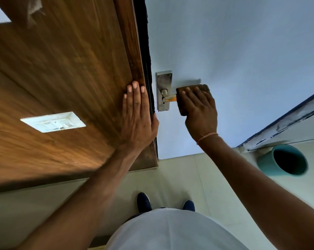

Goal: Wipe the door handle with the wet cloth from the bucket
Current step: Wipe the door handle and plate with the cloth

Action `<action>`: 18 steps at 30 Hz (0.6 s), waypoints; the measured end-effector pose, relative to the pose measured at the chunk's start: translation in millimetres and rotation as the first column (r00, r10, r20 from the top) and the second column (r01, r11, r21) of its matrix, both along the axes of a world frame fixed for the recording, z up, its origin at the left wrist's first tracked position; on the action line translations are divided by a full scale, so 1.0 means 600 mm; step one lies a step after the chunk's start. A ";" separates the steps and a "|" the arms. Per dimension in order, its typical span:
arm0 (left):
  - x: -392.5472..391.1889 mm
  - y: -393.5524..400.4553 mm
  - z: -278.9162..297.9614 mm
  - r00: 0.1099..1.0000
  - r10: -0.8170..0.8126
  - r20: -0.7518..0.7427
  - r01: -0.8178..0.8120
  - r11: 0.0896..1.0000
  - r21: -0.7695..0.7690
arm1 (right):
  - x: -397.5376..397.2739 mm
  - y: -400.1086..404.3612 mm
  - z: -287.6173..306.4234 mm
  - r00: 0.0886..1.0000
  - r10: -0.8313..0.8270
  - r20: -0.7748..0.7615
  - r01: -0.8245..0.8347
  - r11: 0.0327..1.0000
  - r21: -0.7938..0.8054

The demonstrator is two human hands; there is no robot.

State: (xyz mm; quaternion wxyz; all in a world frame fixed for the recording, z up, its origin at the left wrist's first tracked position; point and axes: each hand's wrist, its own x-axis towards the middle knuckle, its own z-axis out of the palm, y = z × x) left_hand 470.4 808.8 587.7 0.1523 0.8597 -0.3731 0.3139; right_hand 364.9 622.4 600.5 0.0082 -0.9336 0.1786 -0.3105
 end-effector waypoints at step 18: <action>-0.008 -0.015 -0.010 0.998 0.054 -0.027 -0.055 0.998 -0.021 | 0.032 0.042 0.014 0.988 0.133 -0.081 -0.137 0.989 -0.048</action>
